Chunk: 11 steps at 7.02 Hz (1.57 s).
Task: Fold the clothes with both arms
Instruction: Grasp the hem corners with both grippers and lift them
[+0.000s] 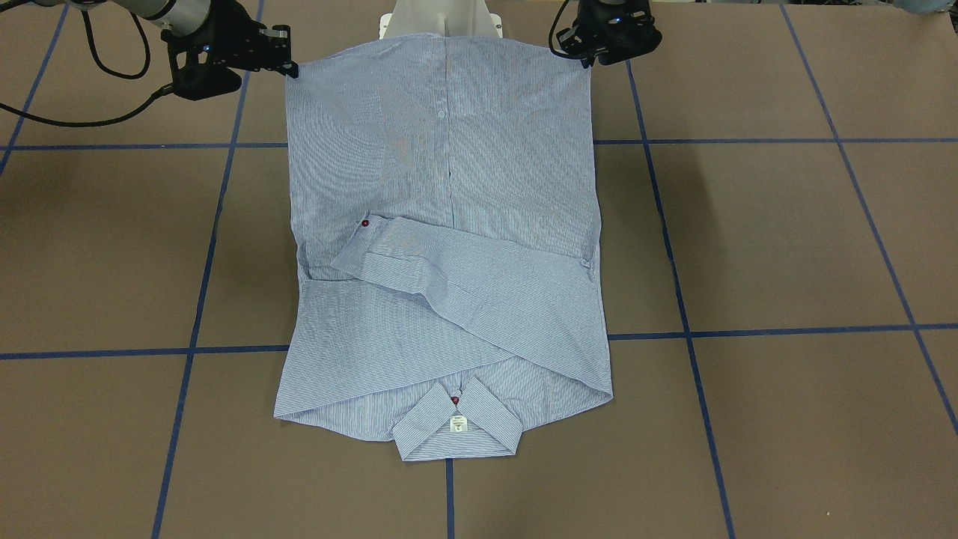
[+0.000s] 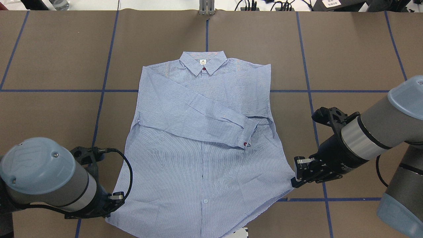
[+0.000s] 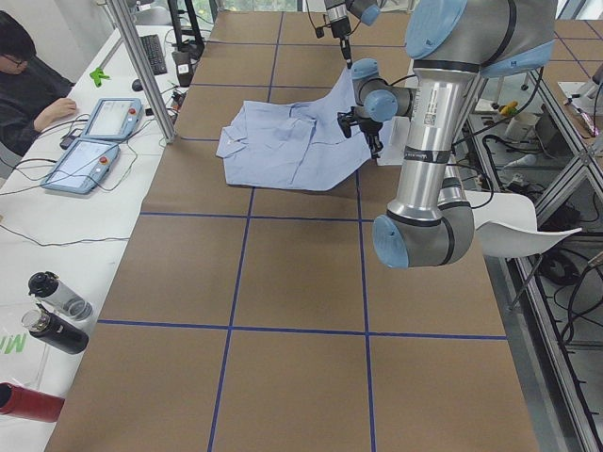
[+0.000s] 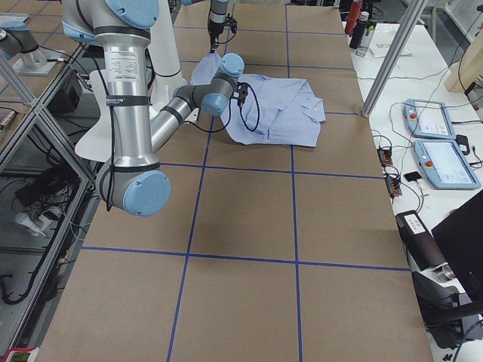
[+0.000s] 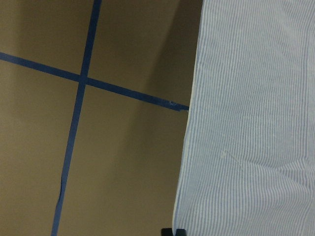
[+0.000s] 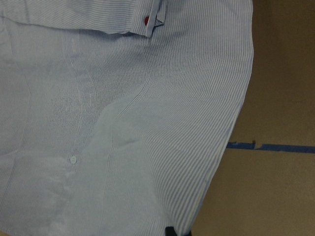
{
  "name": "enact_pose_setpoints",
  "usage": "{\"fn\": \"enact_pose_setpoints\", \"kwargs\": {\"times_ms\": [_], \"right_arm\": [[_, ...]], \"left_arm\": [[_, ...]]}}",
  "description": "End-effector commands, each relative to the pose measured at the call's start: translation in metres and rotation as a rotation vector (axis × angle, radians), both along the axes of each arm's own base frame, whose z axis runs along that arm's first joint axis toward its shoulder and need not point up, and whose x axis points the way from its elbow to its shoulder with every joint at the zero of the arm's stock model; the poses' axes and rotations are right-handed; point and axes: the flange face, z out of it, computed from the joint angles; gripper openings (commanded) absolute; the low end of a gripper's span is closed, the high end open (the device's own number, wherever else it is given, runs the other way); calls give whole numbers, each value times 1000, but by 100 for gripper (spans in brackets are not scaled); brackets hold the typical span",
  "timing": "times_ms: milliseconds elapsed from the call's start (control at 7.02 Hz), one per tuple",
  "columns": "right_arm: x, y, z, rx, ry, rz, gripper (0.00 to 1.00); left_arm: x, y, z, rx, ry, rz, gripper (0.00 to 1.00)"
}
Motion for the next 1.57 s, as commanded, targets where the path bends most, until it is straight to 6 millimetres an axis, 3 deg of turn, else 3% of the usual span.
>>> {"fn": "enact_pose_setpoints", "kwargs": {"times_ms": [0, 854, 1139, 1424], "right_arm": [[1, -14, 11, -13, 22, 28, 0], [5, -21, 17, -22, 33, 45, 0], [5, -21, 19, -24, 35, 45, 0], [6, -21, 20, -25, 38, 46, 0]], "left_arm": [[-1, -20, 6, 25, -8, -8, 0], [-3, -23, 14, 5, -25, -18, 0], [-10, -20, 30, -8, -58, -18, 0], [-11, -20, 31, -10, -60, -18, 0]]}}
